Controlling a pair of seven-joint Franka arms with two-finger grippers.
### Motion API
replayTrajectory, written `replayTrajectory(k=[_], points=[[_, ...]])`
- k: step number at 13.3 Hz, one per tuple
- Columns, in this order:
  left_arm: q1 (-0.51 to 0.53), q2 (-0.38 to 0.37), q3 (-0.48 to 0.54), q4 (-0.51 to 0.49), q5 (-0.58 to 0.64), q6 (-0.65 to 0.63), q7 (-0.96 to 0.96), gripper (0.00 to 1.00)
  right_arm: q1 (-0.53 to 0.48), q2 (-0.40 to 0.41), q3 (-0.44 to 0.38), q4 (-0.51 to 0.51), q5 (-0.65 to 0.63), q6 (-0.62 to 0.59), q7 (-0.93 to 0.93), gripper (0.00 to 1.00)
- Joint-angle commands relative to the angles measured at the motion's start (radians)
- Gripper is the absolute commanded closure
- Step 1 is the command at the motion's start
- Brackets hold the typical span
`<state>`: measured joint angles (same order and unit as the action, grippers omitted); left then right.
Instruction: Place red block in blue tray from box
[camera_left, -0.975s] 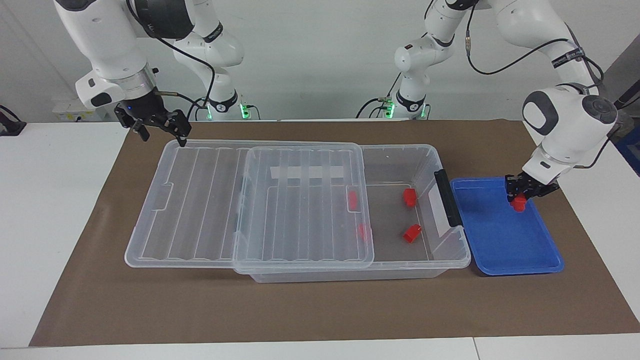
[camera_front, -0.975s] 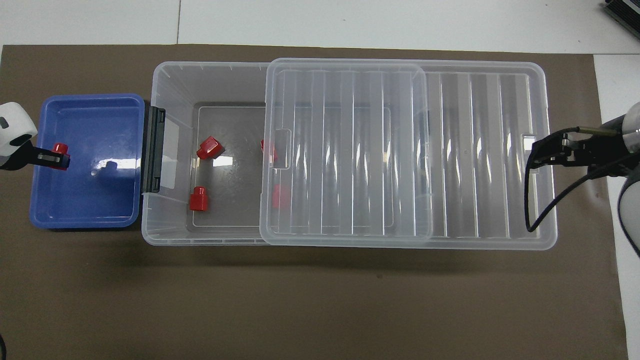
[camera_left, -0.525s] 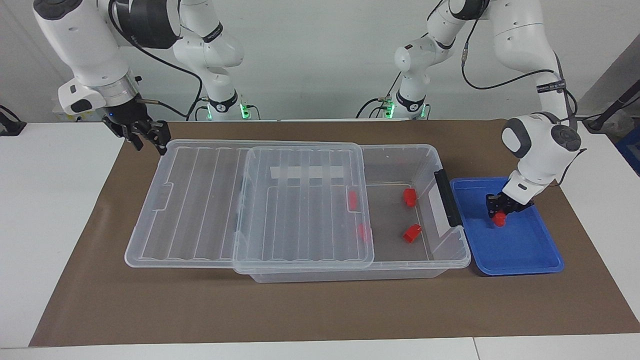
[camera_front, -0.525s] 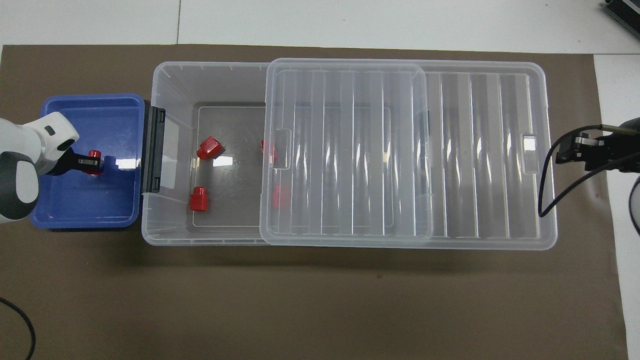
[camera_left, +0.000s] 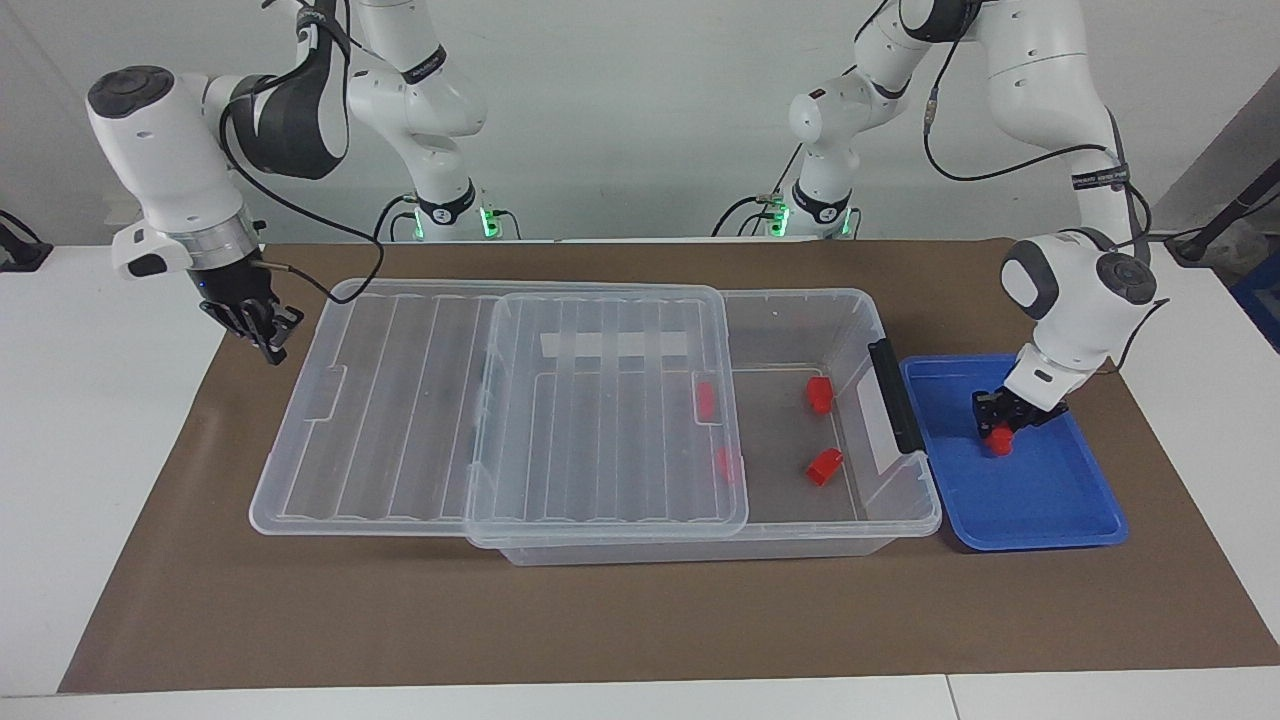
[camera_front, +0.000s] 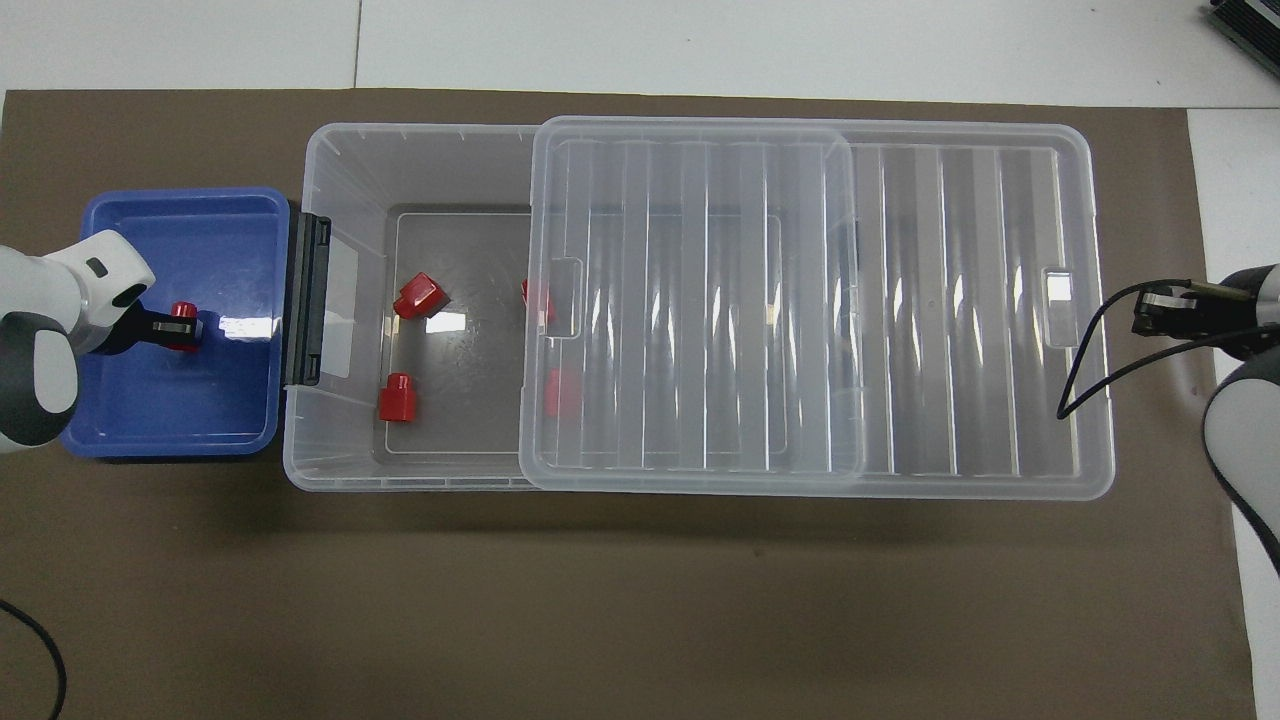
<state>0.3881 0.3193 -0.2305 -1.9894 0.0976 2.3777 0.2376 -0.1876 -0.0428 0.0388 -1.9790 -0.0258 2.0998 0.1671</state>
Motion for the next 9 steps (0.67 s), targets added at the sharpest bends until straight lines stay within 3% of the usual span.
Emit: replayTrajectory(k=[1,3,7,8,9], points=[[0.006,-0.005,-0.001,-0.048,0.025,0.07,-0.02,1.0,-0.021,0.018,0.006,-0.021,0.003,0.046,-0.082,1.0],[0.009,-0.005,-0.001,-0.103,0.025,0.153,-0.017,1.0,-0.023,0.018,0.007,-0.024,0.003,0.046,-0.142,1.0],[0.011,-0.005,0.006,-0.114,0.025,0.166,-0.014,1.0,-0.021,0.03,0.007,-0.029,0.003,0.055,-0.146,1.0],[0.011,-0.005,0.007,-0.114,0.025,0.166,-0.015,0.76,-0.019,0.031,0.007,-0.03,0.003,0.057,-0.146,1.0],[0.011,-0.005,0.007,-0.114,0.025,0.166,-0.018,0.39,-0.012,0.031,0.007,-0.03,0.003,0.057,-0.144,1.0]])
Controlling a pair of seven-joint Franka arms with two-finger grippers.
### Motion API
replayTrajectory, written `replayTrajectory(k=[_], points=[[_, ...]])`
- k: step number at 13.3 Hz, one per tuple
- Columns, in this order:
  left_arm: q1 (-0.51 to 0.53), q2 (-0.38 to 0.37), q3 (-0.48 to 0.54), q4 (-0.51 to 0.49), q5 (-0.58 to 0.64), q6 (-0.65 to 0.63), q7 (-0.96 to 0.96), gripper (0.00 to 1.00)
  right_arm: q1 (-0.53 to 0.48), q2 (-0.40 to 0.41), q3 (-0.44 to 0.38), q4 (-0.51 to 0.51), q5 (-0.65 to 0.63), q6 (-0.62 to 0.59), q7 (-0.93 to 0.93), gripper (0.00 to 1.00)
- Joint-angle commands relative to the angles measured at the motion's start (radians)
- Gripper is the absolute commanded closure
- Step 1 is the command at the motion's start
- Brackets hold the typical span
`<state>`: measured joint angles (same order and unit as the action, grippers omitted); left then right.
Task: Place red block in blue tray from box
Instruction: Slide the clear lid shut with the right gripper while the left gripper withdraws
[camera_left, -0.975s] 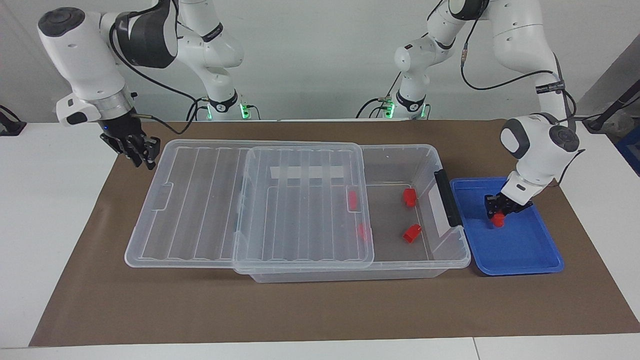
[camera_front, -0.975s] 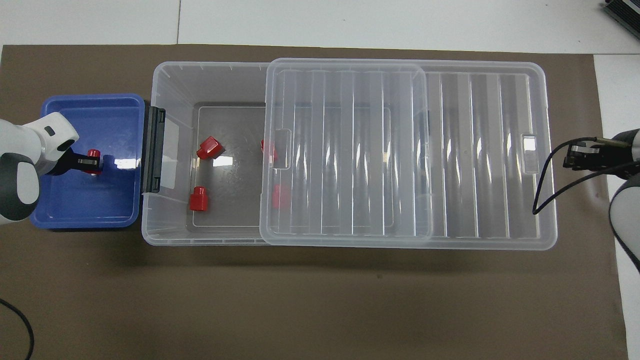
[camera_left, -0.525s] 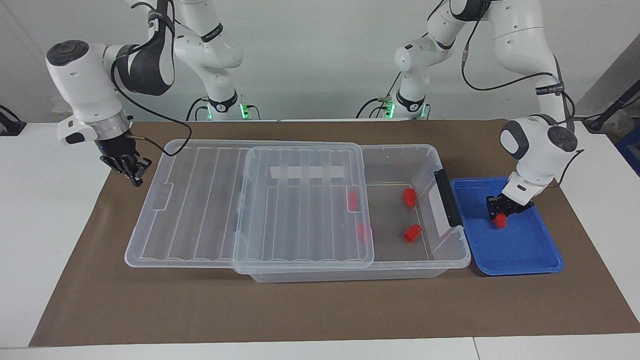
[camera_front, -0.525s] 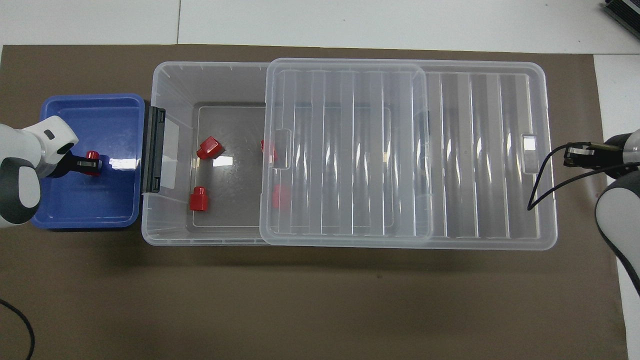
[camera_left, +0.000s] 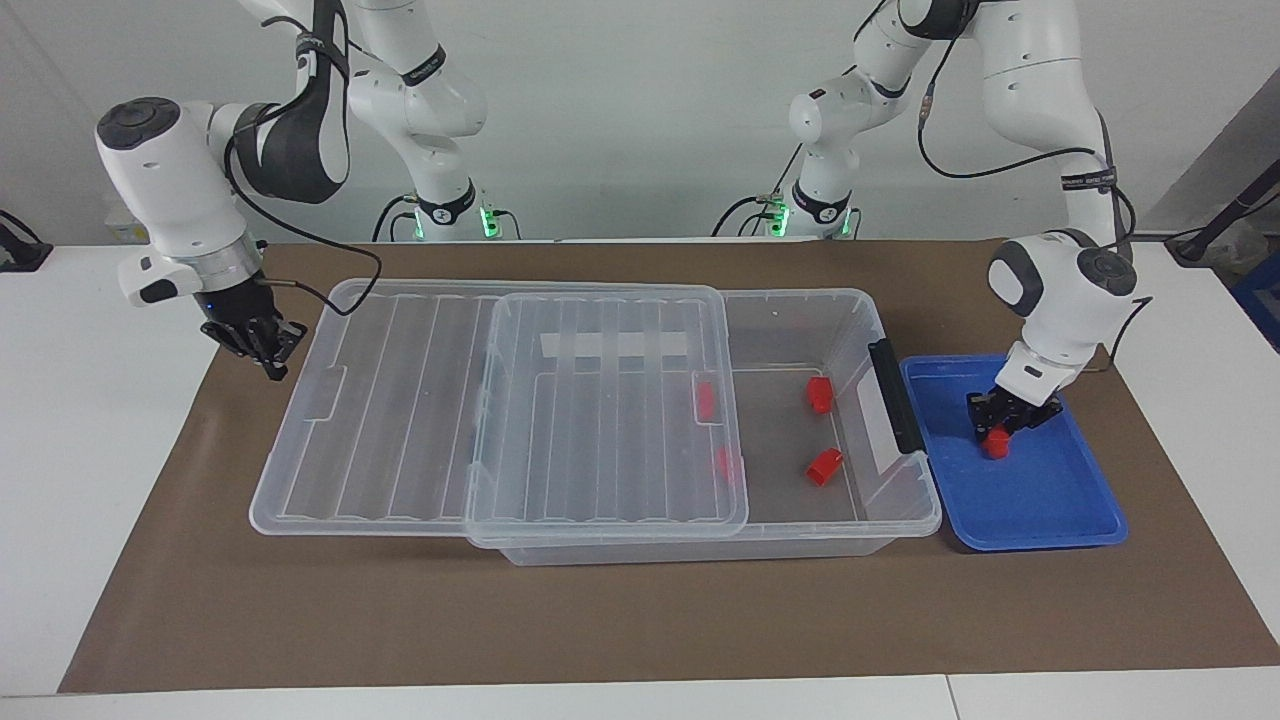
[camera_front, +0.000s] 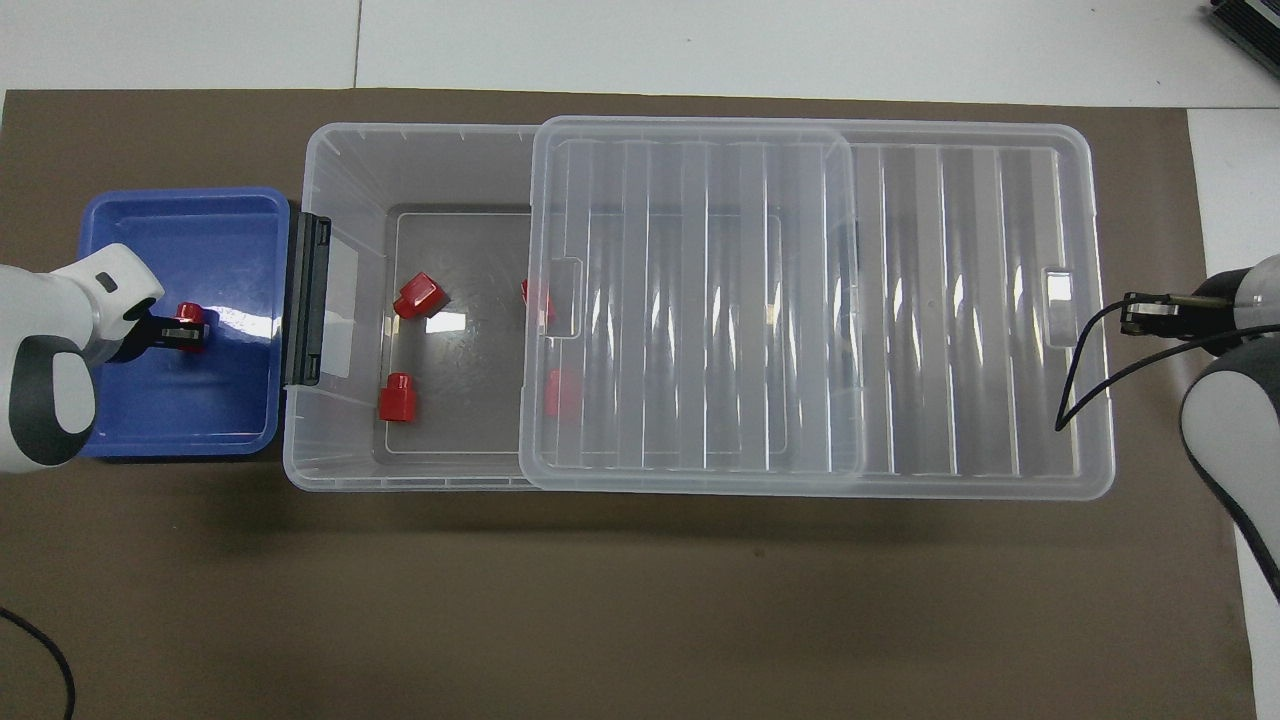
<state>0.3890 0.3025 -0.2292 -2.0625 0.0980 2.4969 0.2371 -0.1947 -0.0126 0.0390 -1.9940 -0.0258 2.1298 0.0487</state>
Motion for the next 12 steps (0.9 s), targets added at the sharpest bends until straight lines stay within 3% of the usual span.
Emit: replayTrajectory(k=[1,7,12], points=[[0.01,0.012,0.005,-0.041,0.025,0.046,-0.021,0.0,-0.003,0.002,0.007,-0.016,0.003,0.027,-0.026,1.0],[0.008,0.004,0.016,-0.021,0.025,-0.018,-0.021,0.0,0.067,-0.004,0.009,-0.026,0.003,0.004,-0.026,1.0],[-0.018,-0.13,0.013,0.109,0.023,-0.396,-0.033,0.0,0.188,-0.012,0.009,-0.028,0.003,-0.037,-0.024,1.0]])
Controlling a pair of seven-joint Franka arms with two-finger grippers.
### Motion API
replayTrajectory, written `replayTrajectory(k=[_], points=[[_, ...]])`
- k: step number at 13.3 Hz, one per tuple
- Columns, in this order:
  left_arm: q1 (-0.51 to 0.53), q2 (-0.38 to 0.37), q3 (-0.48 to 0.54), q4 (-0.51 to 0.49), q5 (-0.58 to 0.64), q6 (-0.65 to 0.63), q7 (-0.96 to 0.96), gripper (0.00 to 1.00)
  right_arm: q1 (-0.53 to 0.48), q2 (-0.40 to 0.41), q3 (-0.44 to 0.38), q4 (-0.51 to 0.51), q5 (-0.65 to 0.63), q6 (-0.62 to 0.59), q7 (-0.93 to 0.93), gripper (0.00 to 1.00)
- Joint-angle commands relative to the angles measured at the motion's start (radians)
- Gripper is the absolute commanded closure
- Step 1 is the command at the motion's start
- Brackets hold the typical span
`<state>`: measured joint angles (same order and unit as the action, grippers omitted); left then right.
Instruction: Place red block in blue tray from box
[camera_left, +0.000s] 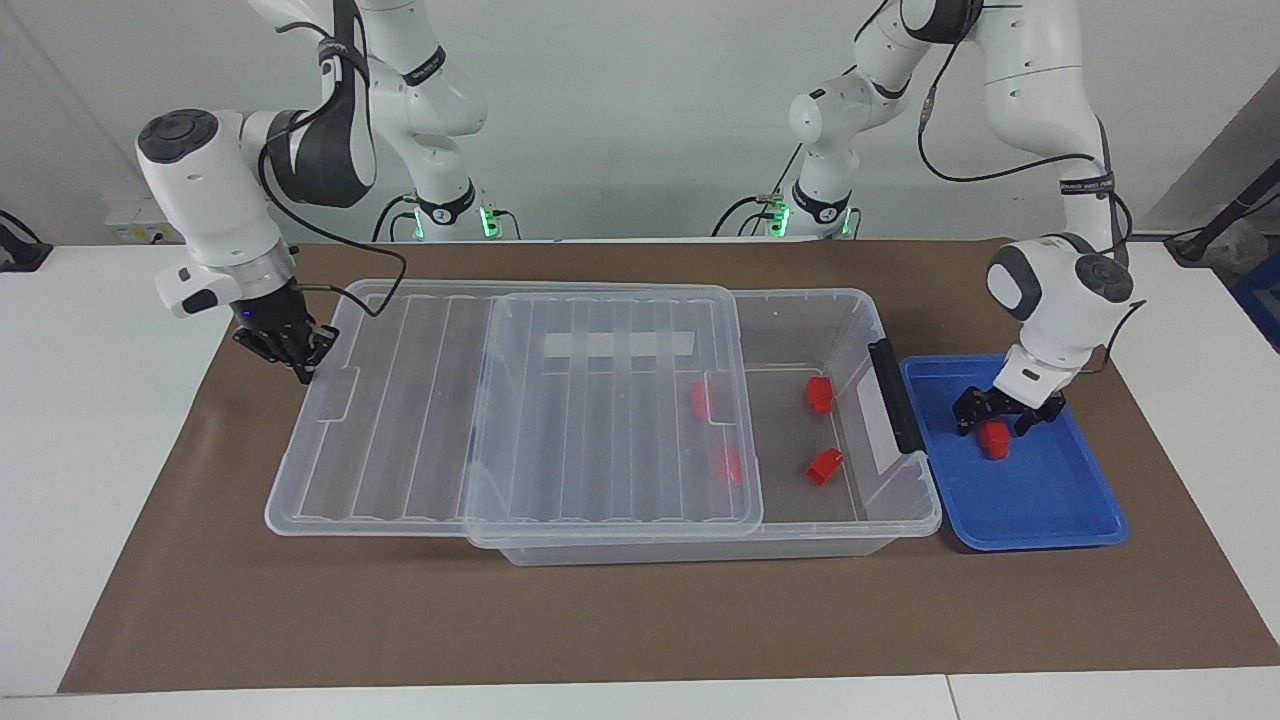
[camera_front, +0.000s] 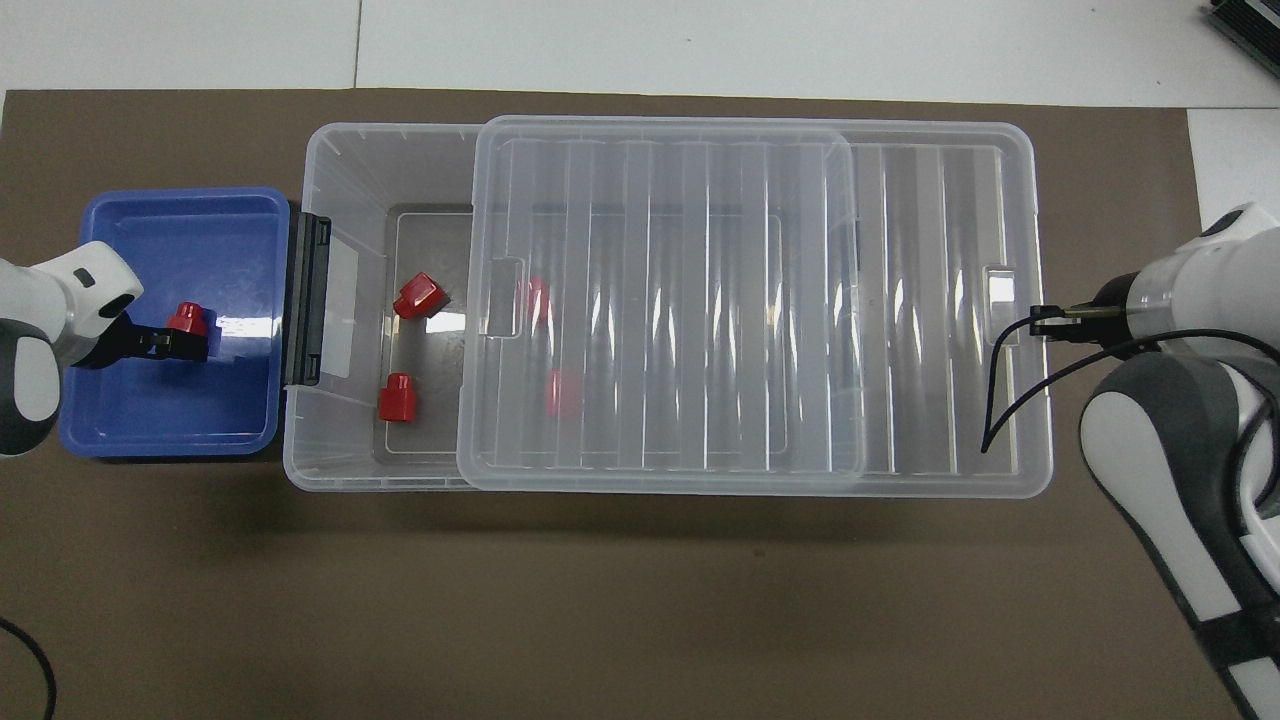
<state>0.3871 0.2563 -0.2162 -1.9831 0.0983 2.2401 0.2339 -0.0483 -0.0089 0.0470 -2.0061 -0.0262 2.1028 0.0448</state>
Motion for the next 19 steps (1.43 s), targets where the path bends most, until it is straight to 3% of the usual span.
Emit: replayTrajectory(k=[1,5,7,11,15,19], points=[[-0.03,-0.113,-0.002,0.056,0.023,-0.213,-0.03,0.0,0.077,-0.017,0.002,-0.016,0.005,-0.01,-0.016,1.0],[-0.045,-0.202,-0.014,0.139,-0.002,-0.457,-0.059,0.0,0.183,-0.019,0.002,-0.019,0.005,-0.007,-0.01,1.0],[-0.069,-0.283,-0.015,0.147,-0.041,-0.505,-0.073,0.0,0.214,-0.016,0.002,-0.019,0.005,0.0,0.0,1.0],[-0.089,-0.356,-0.049,0.141,-0.138,-0.522,-0.151,0.0,0.245,-0.008,0.002,-0.019,0.005,0.013,0.004,1.0],[-0.236,-0.364,-0.057,0.125,-0.14,-0.511,-0.292,0.0,0.245,-0.005,0.008,-0.017,0.005,0.025,0.021,1.0],[-0.315,-0.374,-0.057,0.116,-0.141,-0.517,-0.426,0.0,0.246,-0.003,0.01,-0.017,0.005,0.034,0.021,1.0]])
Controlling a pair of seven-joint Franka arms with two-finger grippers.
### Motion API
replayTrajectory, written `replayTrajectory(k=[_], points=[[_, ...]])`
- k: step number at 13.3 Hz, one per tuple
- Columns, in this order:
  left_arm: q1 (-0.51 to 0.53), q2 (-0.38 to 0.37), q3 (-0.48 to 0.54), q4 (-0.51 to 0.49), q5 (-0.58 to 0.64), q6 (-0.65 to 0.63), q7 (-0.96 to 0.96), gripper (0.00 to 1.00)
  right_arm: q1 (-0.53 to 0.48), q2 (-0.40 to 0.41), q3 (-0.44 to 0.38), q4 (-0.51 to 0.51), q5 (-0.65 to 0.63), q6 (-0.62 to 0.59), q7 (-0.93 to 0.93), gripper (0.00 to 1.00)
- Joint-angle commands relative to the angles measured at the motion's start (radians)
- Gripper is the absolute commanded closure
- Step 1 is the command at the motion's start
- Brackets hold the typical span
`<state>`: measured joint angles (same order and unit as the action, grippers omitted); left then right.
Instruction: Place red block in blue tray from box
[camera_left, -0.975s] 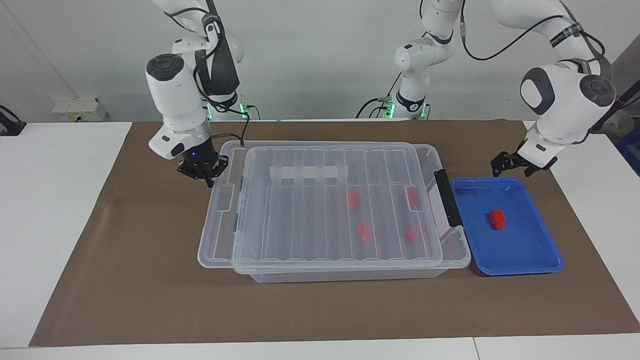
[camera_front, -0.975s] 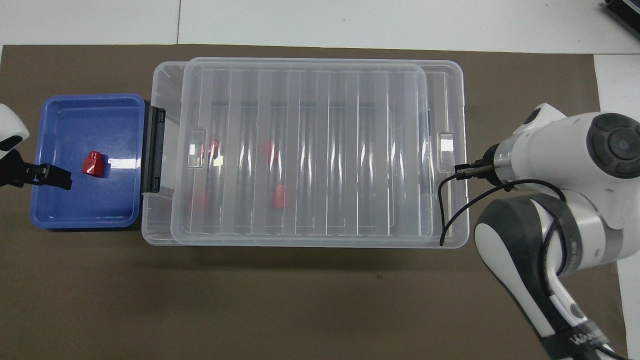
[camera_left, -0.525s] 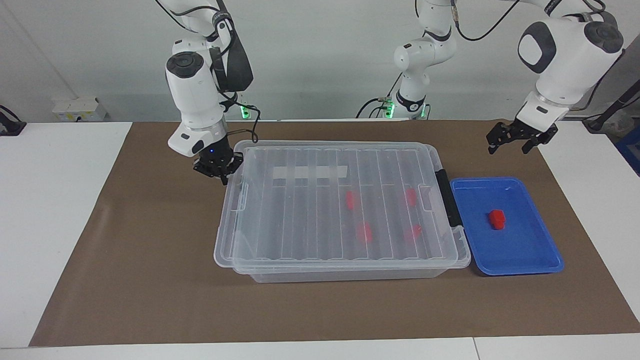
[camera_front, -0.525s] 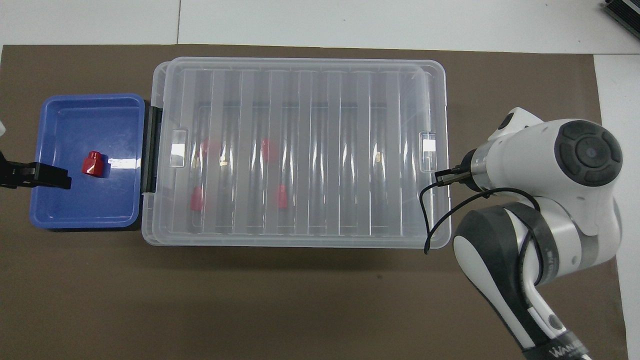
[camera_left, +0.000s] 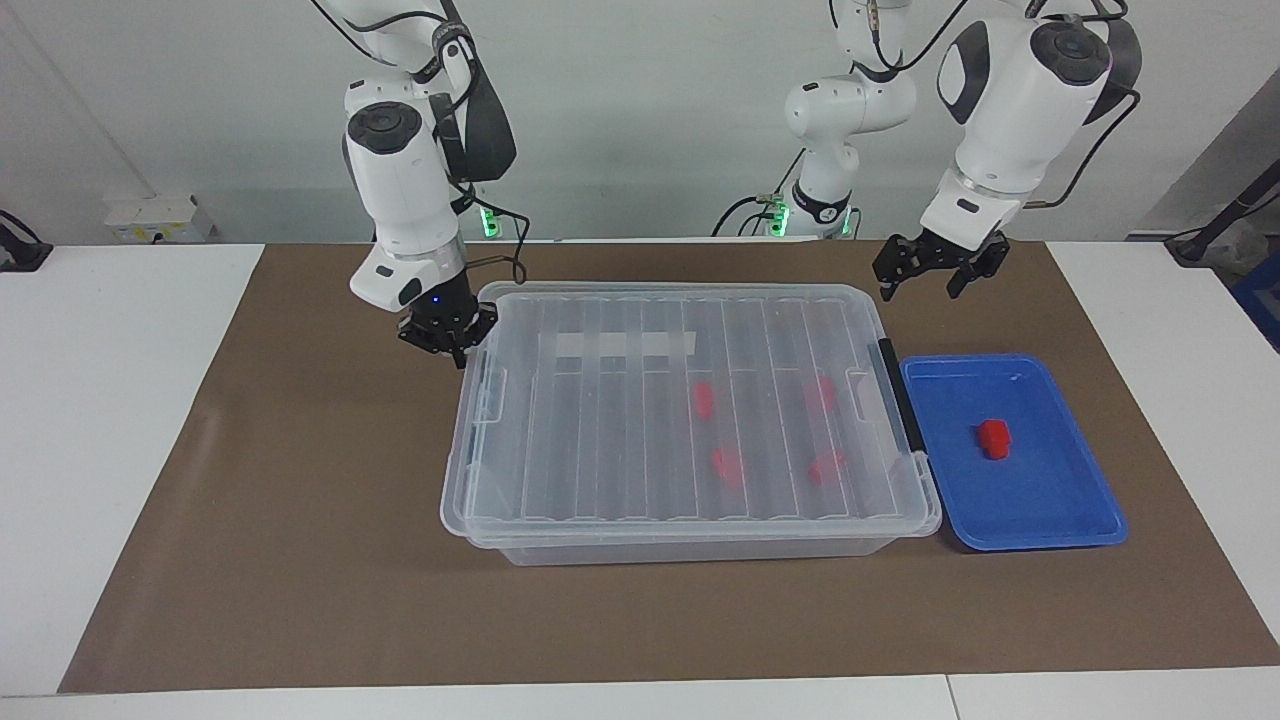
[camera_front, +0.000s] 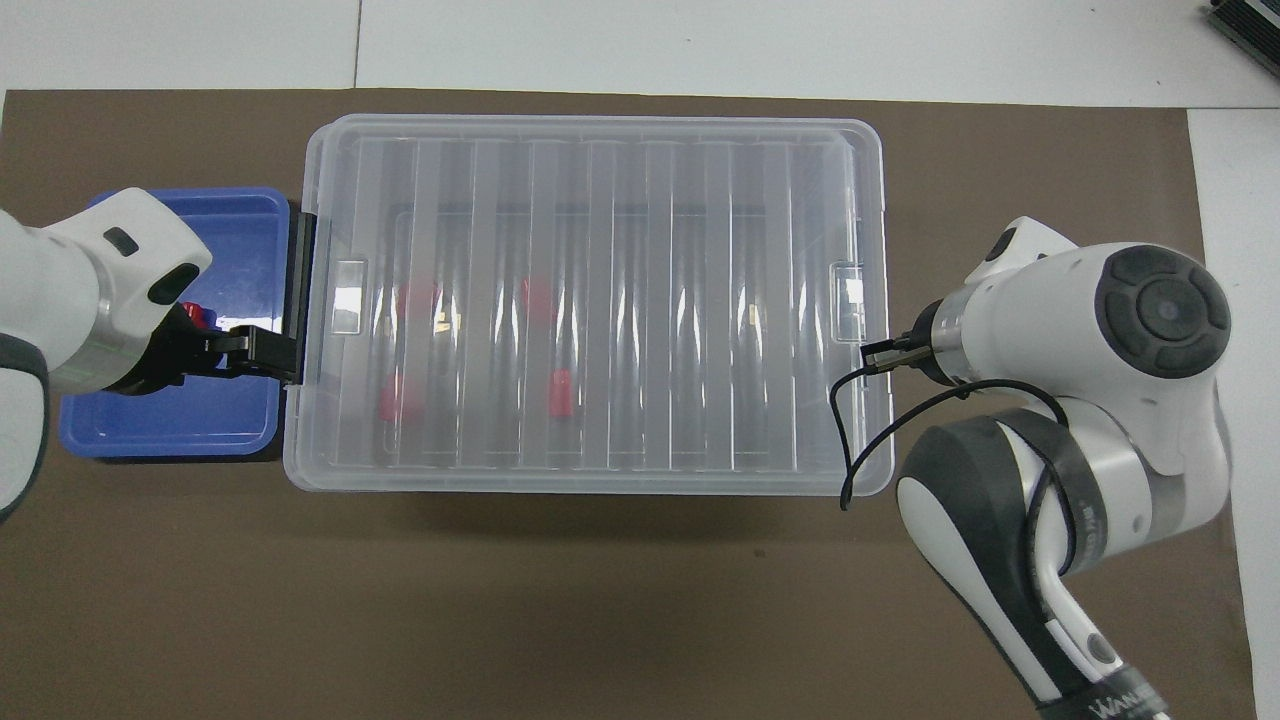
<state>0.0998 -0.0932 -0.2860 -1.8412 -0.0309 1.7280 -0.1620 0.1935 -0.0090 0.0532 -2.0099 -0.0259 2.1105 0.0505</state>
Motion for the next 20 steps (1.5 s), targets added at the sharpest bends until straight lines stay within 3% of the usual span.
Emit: replayTrajectory(k=[1,9,14,15,16,20], points=[[-0.029,-0.026,0.011,-0.027,-0.012,-0.008,-0.03,0.0,0.018,-0.003,0.004,-0.013,0.006,0.026,0.019,1.0],[-0.026,-0.026,0.011,-0.03,-0.012,-0.002,-0.021,0.0,0.001,-0.019,-0.001,-0.001,0.007,0.003,0.026,1.0],[-0.028,-0.025,0.01,-0.032,-0.012,0.028,-0.022,0.0,-0.118,-0.074,-0.006,-0.004,0.008,-0.112,0.035,1.0],[-0.029,-0.025,0.01,-0.03,-0.012,0.028,-0.027,0.0,-0.146,-0.075,-0.007,-0.001,0.008,-0.11,0.057,0.59],[-0.05,-0.025,0.01,-0.03,-0.012,0.027,-0.033,0.0,-0.17,-0.078,-0.007,0.005,0.008,-0.11,0.084,0.01],[-0.058,-0.026,0.013,-0.03,-0.012,0.012,-0.031,0.0,-0.23,-0.068,-0.009,0.094,0.008,-0.173,0.109,0.0]])
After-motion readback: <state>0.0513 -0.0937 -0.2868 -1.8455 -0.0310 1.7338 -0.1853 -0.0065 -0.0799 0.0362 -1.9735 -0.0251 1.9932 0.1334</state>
